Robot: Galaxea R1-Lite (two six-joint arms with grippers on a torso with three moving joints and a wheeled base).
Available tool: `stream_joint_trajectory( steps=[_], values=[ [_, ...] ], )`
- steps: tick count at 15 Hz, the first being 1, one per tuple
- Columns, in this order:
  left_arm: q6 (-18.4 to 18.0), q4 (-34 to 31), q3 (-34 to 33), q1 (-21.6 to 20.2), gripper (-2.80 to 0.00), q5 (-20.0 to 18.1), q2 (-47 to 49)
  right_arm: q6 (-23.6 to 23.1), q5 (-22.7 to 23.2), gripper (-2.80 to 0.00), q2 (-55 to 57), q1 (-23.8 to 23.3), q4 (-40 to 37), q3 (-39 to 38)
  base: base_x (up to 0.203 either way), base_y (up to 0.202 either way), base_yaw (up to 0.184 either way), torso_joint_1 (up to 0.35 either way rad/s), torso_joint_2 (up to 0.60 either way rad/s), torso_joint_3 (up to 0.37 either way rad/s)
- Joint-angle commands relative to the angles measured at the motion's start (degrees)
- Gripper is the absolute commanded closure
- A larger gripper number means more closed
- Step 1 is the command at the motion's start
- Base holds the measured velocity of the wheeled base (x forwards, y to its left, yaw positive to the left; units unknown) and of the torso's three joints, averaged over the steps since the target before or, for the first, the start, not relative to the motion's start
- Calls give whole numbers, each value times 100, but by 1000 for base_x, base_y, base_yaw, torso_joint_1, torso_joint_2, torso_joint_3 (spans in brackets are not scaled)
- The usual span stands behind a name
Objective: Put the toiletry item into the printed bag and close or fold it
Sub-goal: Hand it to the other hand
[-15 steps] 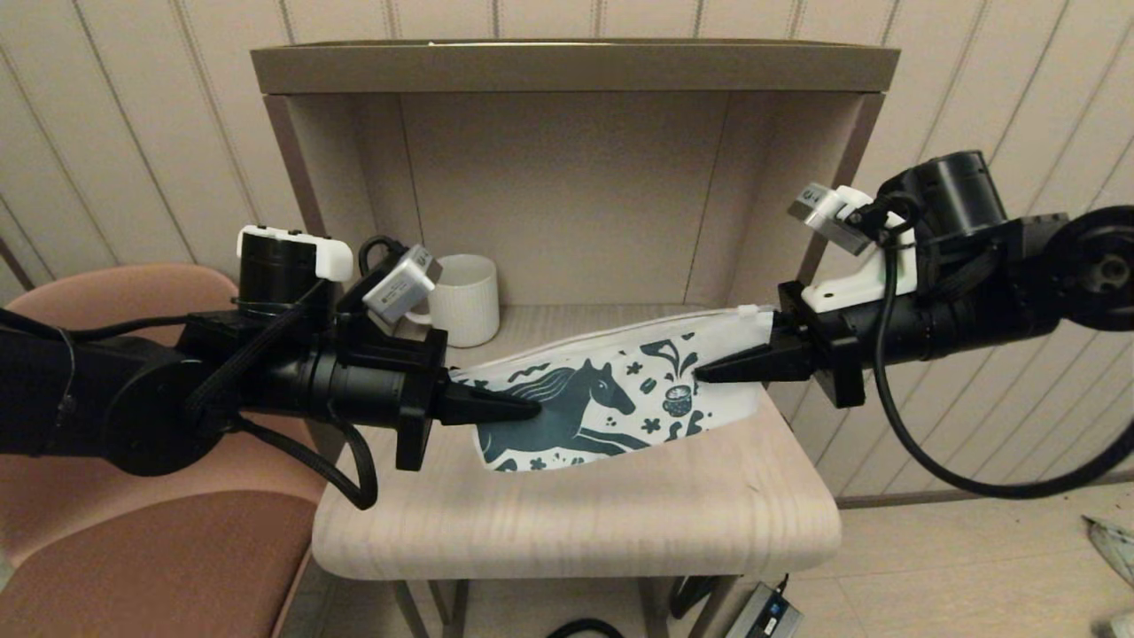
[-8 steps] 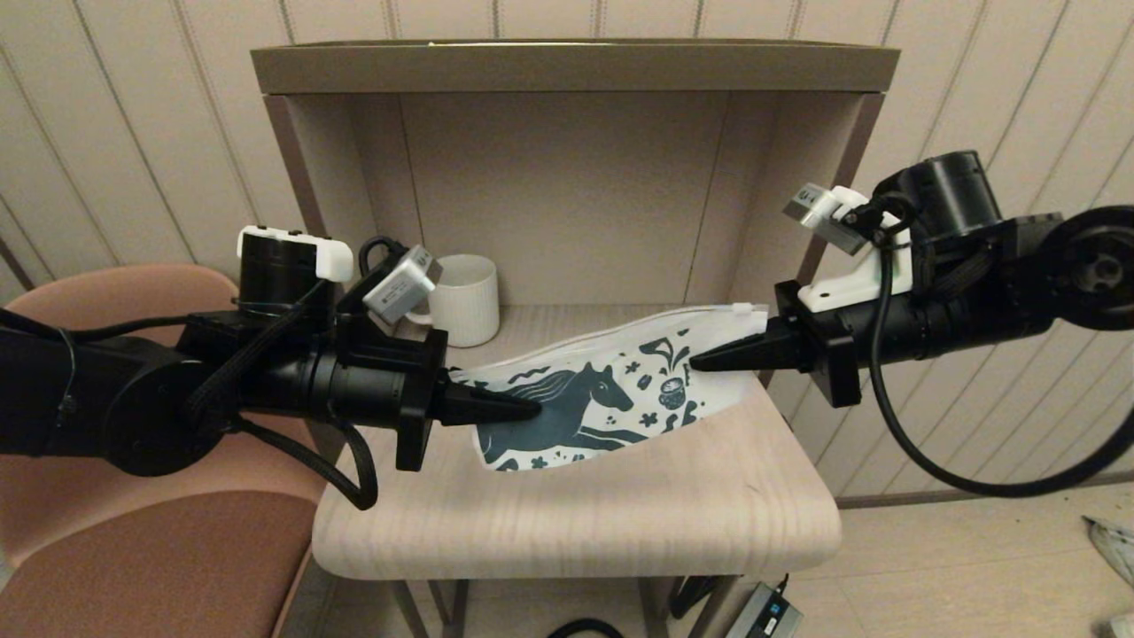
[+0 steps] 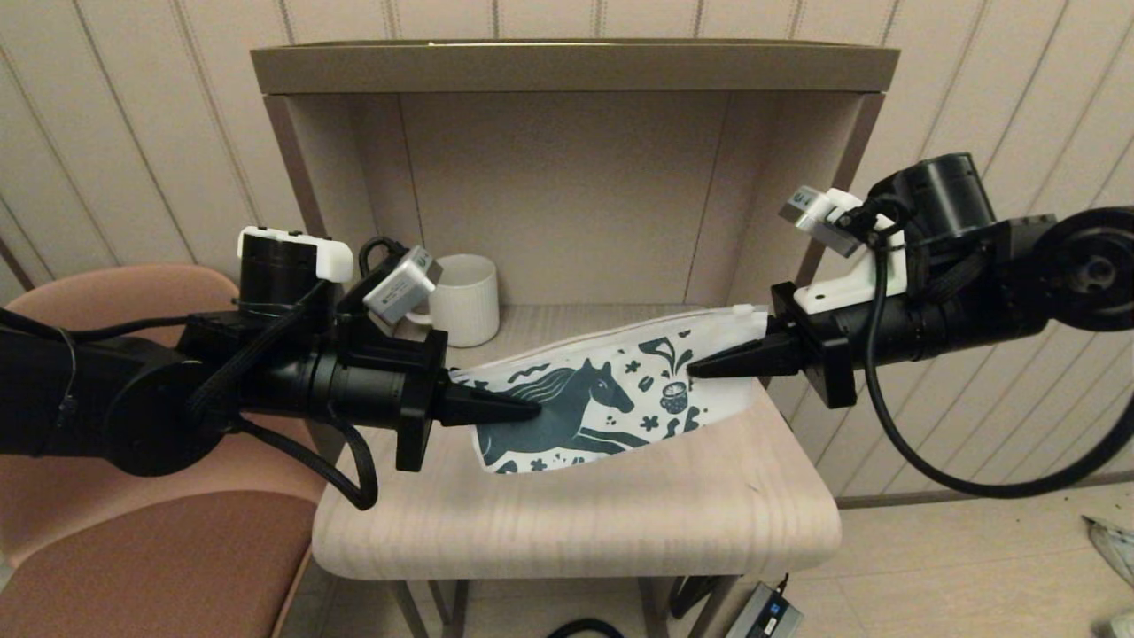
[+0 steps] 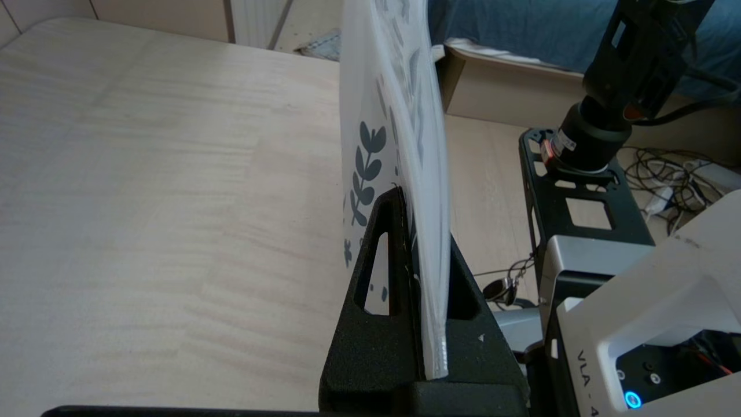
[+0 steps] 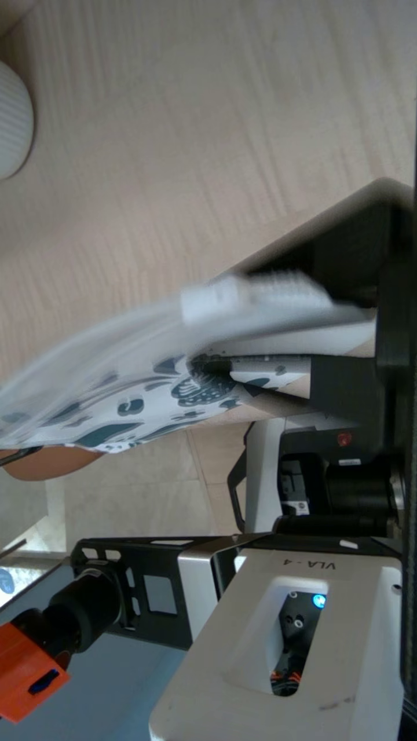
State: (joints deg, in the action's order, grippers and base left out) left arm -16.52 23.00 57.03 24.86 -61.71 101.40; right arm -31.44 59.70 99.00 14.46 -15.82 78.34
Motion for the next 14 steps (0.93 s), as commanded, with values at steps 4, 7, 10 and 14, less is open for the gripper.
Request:
stream_joint_trajectory(
  steps=[4,7,10,14],
  values=[
    [-53,11,-7,2,0,-34,11,-20,51,0,14,12,-8,15,0,0,0,0,0,0],
    [-53,11,-7,2,0,-34,12,-11,51,0,5,12,-36,24,0,0,0,0,0,0],
    [-71,11,-16,2,0,-34,20,-20,37,-280,-6,-13,0,-38,0,0,0,0,0,0],
    [-97,11,-43,2,0,-34,11,-20,42,0,-1,-18,-8,-29,0,0,0,0,0,0]
  ],
)
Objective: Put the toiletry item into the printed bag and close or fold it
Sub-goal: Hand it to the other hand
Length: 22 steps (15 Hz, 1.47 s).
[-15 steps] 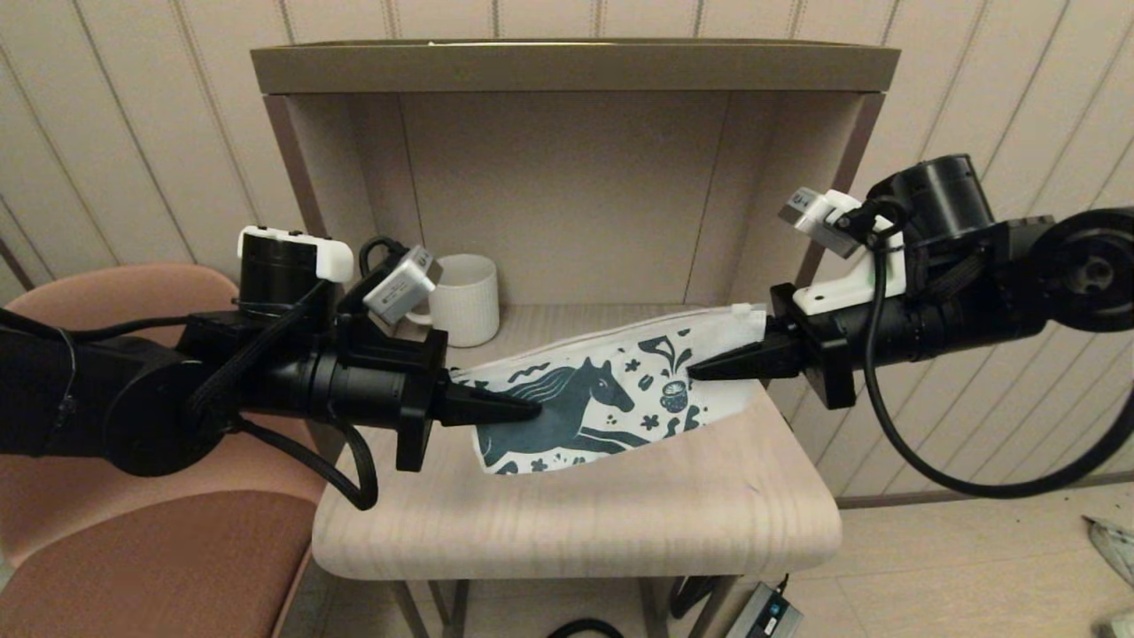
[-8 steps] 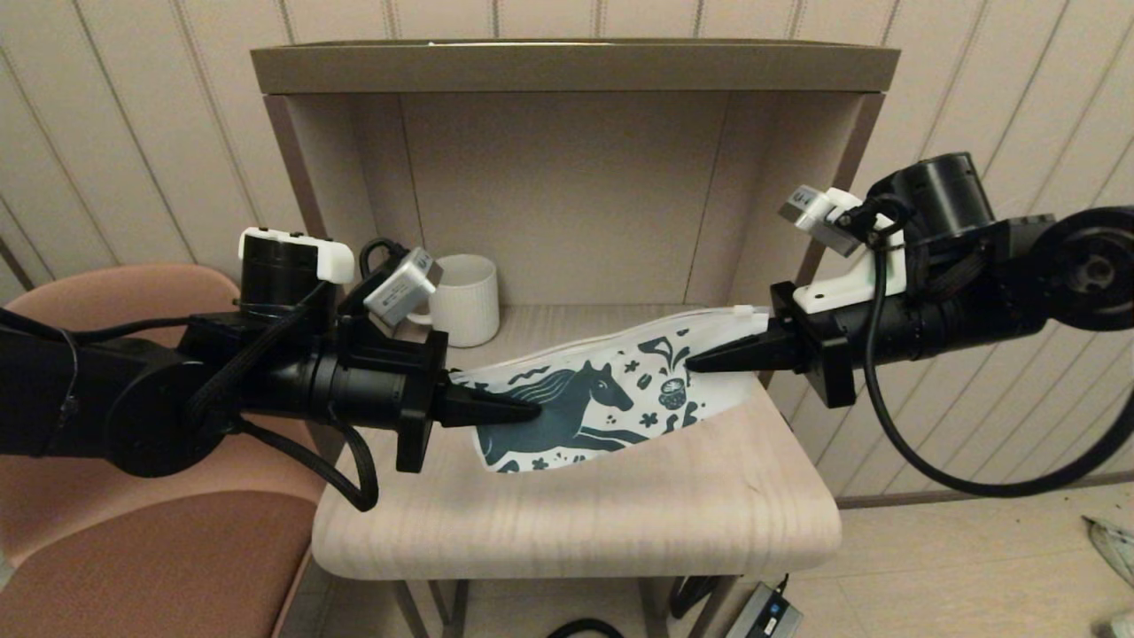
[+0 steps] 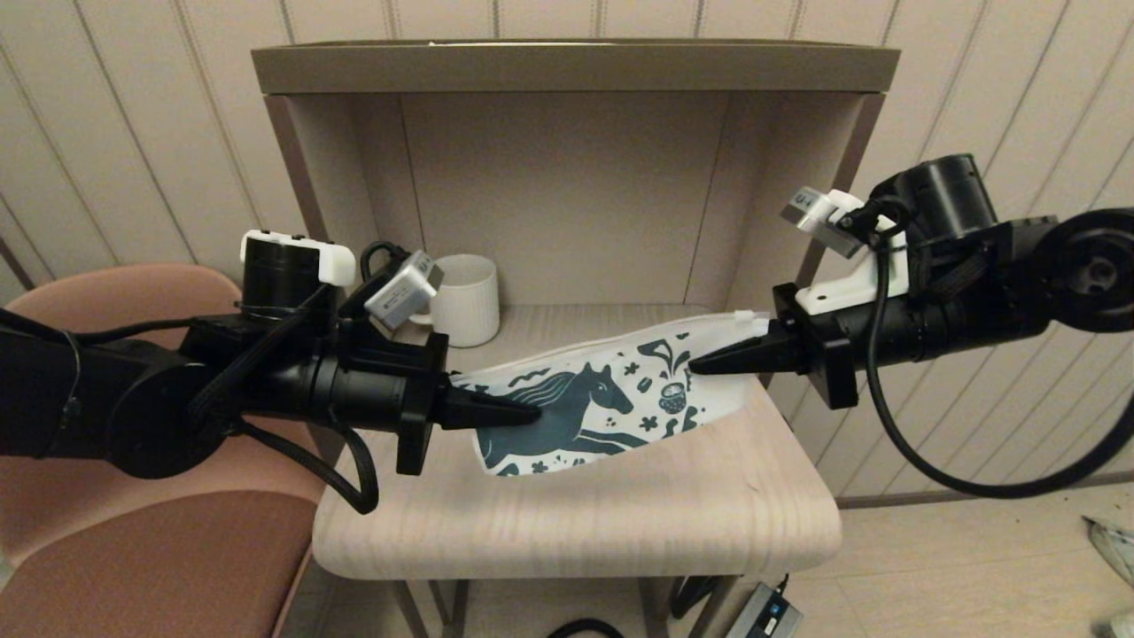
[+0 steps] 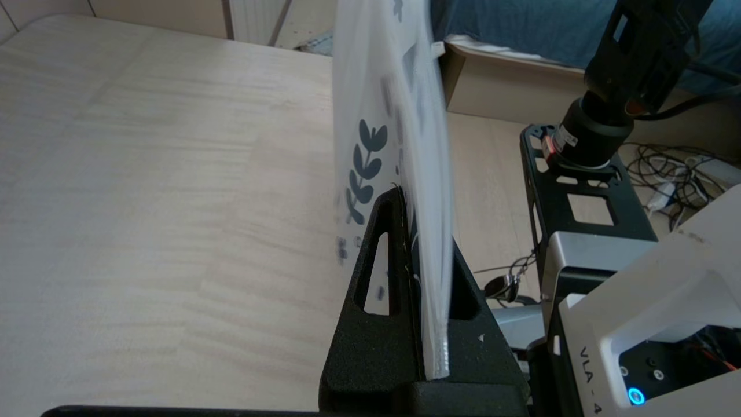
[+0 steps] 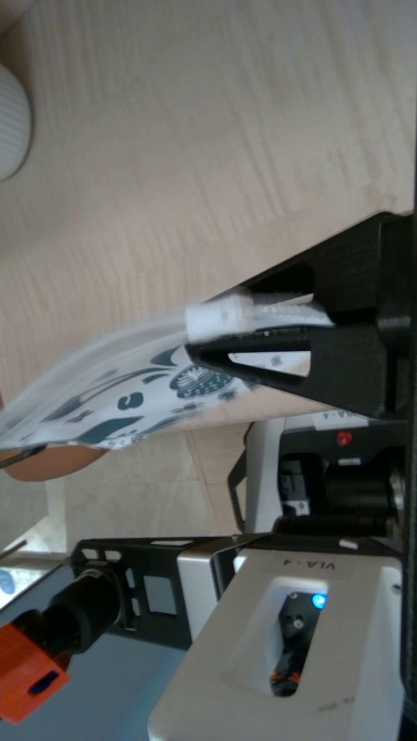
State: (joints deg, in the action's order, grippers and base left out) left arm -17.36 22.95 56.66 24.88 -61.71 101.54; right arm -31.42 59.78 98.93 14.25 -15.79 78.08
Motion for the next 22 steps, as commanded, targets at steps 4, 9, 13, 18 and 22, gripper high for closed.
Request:
stream_joint_trajectory(
  steps=[4,9,13,18,22],
  values=[
    [-13,16,-6,-1,0,-34,-4,-22,42,0,23,35,-5,5,0,0,0,0,0,0],
    [-13,16,-6,-1,0,-34,-1,-22,42,0,21,8,-3,-21,0,0,0,0,0,0],
    [-5,7,12,-1,0,-34,7,-22,42,0,21,16,-3,-21,0,0,0,0,0,0],
    [-4,7,20,-1,0,-25,10,-22,42,0,21,16,-3,-29,0,0,0,0,0,0],
    [5,-35,73,-1,0,-25,86,-22,42,0,-14,-10,-3,-56,0,0,0,0,0,0]
  ],
)
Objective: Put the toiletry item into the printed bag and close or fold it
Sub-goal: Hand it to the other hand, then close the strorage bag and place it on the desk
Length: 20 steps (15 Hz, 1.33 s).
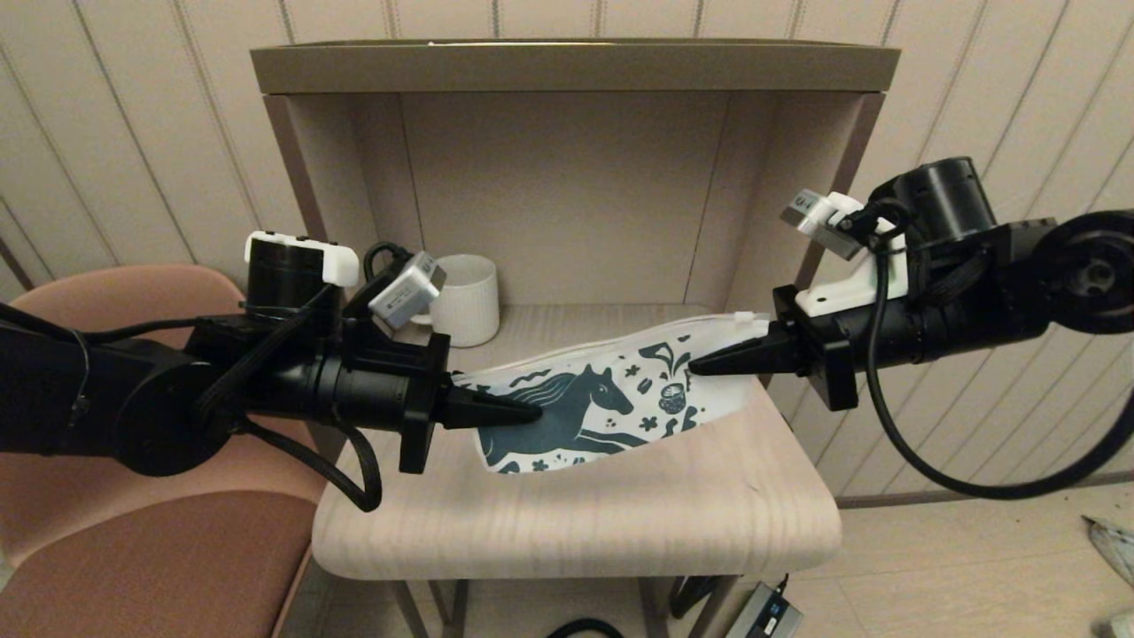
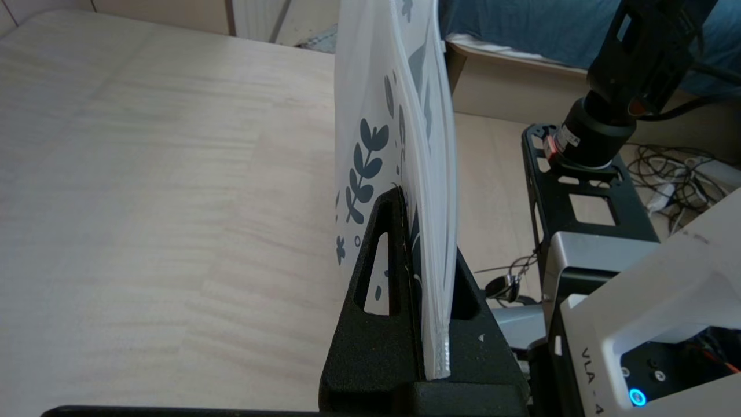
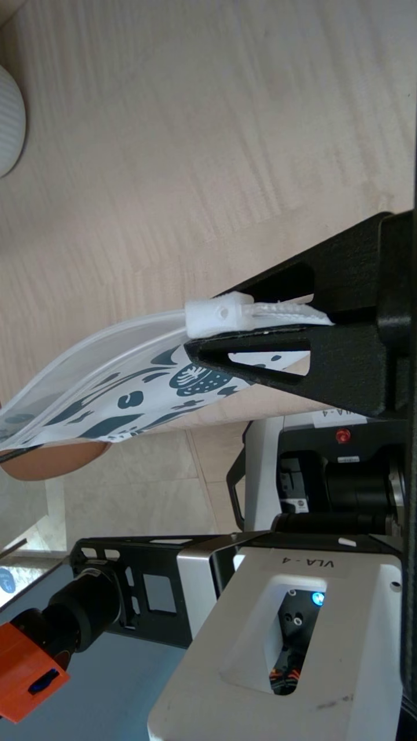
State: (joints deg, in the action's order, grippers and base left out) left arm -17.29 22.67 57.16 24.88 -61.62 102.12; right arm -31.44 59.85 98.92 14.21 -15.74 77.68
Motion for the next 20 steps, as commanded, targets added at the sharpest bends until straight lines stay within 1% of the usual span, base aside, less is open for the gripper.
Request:
stream_joint_trajectory(
  steps=[1,3,4,5,11,14,17,20],
  values=[
    [6,-78,61,-1,0,-28,19,-20,31,0,-13,-6,-8,-28,0,0,0,0,0,0],
    [-1,-427,219,-1,0,-11,18,-20,36,0,-13,2,-8,-60,0,0,0,0,0,0],
    [-2,-448,234,-1,0,1,12,-20,27,0,-19,2,-8,-66,0,0,0,0,0,0],
    [-2,-448,234,-1,-280,1,-21,-20,27,0,-22,2,-8,-69,0,0,0,0,0,0],
    [-3,-431,234,-1,-280,-16,-140,-20,27,0,-31,11,0,-192,0,0,0,0,0,0],
    [24,-430,243,-1,-280,9,-201,-4,23,0,-22,100,9,-232,0,0,0,0,0,0],
    [31,-439,234,-1,-280,18,-252,57,-15,0,87,380,9,-175,0,0,0,0,0,0],
    [42,-448,230,30,-280,27,-272,144,-17,0,320,643,2,63,0,0,0,0,0,0]
  ],
)
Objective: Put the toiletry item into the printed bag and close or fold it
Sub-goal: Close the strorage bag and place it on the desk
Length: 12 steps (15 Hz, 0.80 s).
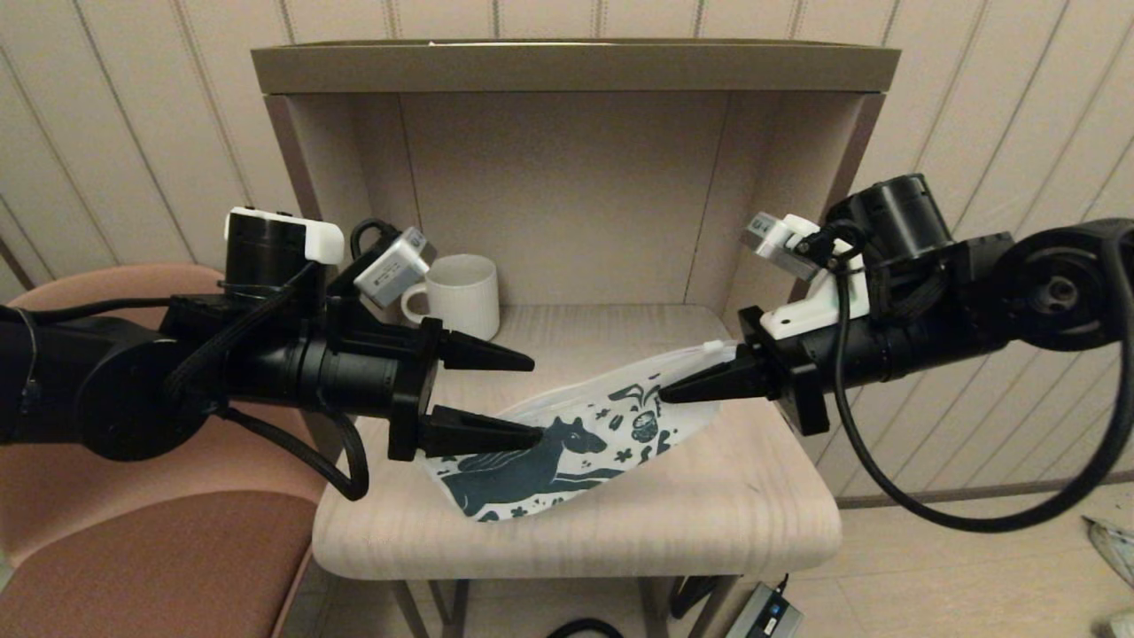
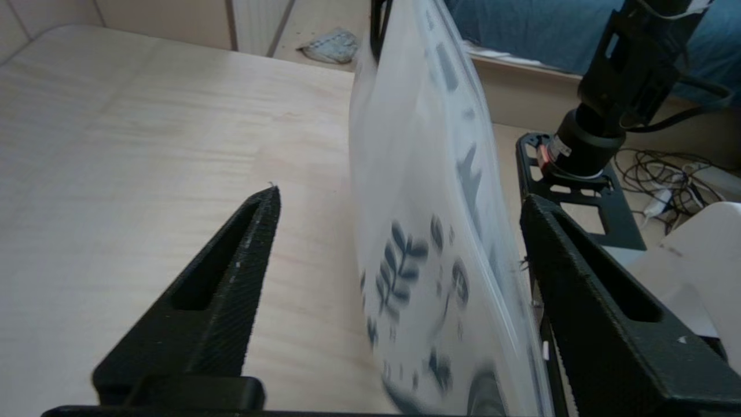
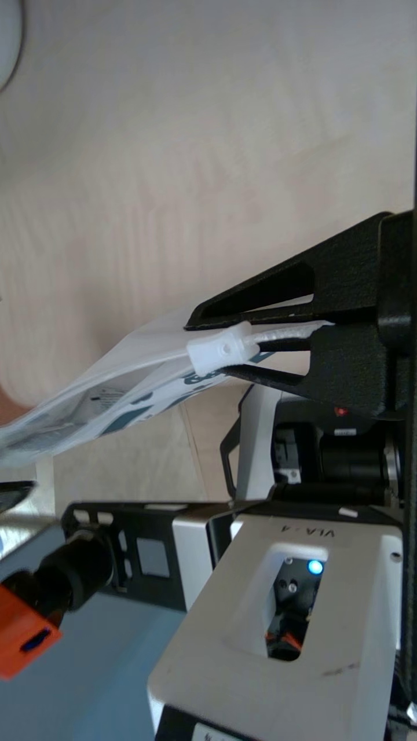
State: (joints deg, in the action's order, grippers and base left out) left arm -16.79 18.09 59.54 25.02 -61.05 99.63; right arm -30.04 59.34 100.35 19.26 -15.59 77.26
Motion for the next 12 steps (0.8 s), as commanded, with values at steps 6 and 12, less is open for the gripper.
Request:
stream_joint_trajectory(
  steps=[6,12],
  values=[
    [70,2,5,108,-280,-3,-49,431,12,0,858,792,-47,691,0,0,0,0,0,0],
    [192,6,6,174,-280,120,-154,912,-313,0,1449,1244,-81,1274,0,0,0,0,0,0]
  ],
)
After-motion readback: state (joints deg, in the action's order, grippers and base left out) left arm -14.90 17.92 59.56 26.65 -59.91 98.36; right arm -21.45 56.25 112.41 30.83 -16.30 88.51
